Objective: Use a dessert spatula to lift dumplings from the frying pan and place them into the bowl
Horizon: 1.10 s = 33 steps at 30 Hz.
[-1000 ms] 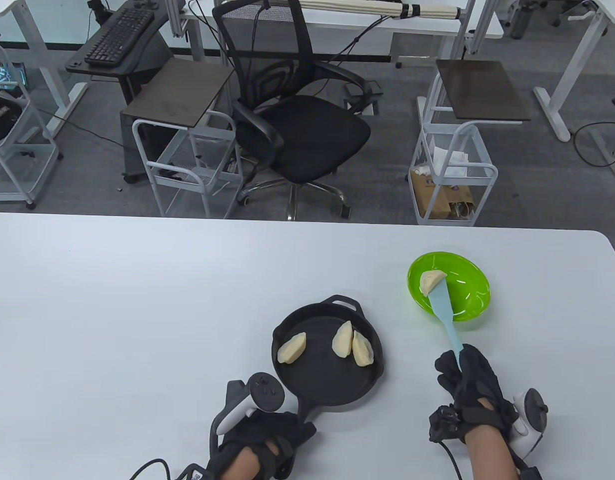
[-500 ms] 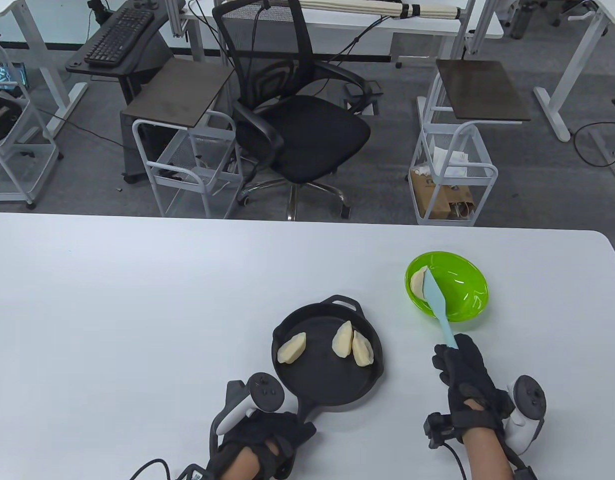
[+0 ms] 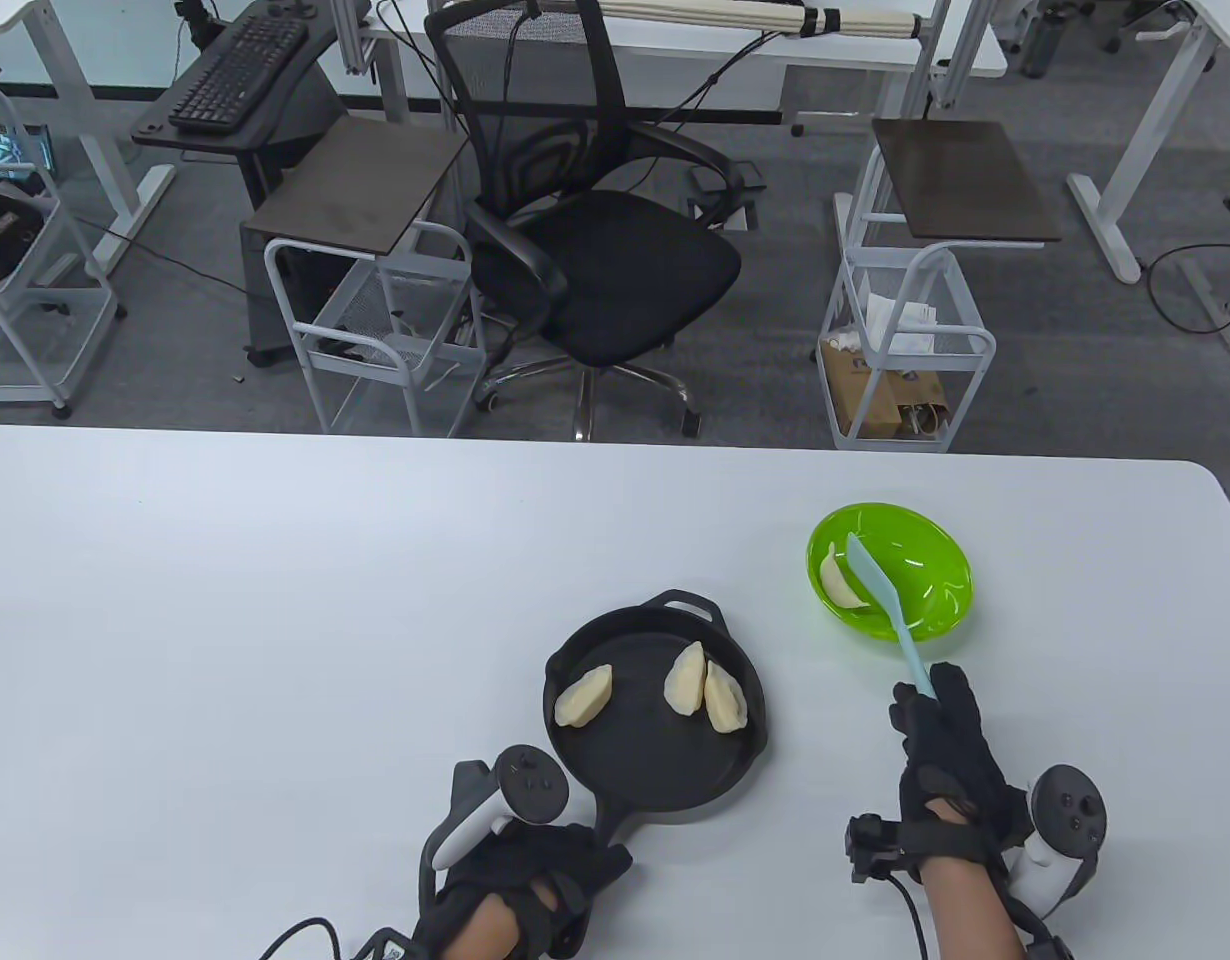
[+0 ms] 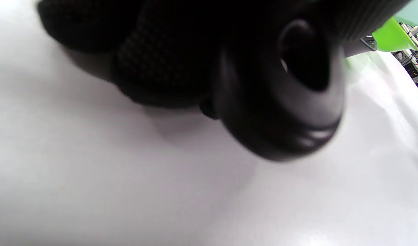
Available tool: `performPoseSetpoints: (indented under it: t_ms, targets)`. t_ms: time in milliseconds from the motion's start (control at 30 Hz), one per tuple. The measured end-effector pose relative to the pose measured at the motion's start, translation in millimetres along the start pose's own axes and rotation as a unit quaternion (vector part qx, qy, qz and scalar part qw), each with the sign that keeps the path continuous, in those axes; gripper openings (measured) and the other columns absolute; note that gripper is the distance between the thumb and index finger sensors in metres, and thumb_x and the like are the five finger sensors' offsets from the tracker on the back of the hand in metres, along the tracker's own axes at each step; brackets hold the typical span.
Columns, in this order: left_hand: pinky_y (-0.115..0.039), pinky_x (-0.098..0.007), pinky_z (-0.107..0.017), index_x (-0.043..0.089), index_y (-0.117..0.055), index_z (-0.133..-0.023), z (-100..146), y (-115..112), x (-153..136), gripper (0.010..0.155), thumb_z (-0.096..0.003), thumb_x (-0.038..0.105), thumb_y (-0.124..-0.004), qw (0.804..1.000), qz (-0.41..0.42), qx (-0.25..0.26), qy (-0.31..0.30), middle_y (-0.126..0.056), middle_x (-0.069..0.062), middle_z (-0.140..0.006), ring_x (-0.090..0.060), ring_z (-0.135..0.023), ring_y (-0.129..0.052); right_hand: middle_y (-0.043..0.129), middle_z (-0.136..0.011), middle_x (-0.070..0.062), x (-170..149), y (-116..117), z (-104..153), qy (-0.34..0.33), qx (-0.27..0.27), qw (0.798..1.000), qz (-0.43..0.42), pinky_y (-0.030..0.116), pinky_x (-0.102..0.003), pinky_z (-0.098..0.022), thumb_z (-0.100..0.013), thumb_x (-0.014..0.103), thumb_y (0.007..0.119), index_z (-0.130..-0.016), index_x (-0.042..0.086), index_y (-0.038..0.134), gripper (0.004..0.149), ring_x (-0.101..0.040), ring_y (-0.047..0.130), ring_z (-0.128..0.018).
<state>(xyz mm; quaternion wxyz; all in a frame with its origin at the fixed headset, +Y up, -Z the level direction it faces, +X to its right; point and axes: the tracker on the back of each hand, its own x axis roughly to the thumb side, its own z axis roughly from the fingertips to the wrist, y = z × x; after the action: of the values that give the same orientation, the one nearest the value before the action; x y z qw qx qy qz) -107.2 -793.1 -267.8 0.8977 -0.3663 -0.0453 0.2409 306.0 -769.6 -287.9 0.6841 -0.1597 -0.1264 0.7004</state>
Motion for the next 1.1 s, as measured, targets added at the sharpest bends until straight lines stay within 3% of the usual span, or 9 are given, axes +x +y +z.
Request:
performPoseSetpoints:
  t_ms: [333,1100]
  targets:
    - [-0.084,-0.045,-0.034,0.030,-0.082,-0.086,0,0,-1,0.061,-0.0444,0.073,-0.068,1.000,0.000,-0.001,0.000,-0.110,0.006,-0.044,-0.019,-0.029,-0.104,0.063,-0.103,-0.026,5,1,6,-0.018,-0.017,0.997,-0.076,0.049,-0.069,-0.070,-0.058,0.034,0.071,-0.109,0.013,0.047,0.060,-0.050,0.070,-0.089]
    - [-0.084,-0.045,-0.034,0.030,-0.082,-0.086,0,0,-1,0.061,-0.0446,0.072,-0.068,1.000,0.000,-0.001,0.000,-0.110,0.006,-0.044,-0.019,-0.029,-0.104,0.076,-0.093,-0.028,14,18,17,-0.056,0.049,0.994,-0.082,0.054,-0.068,-0.068,-0.058,0.037,0.074,-0.106,0.012,0.060,0.056,-0.050,0.080,-0.078]
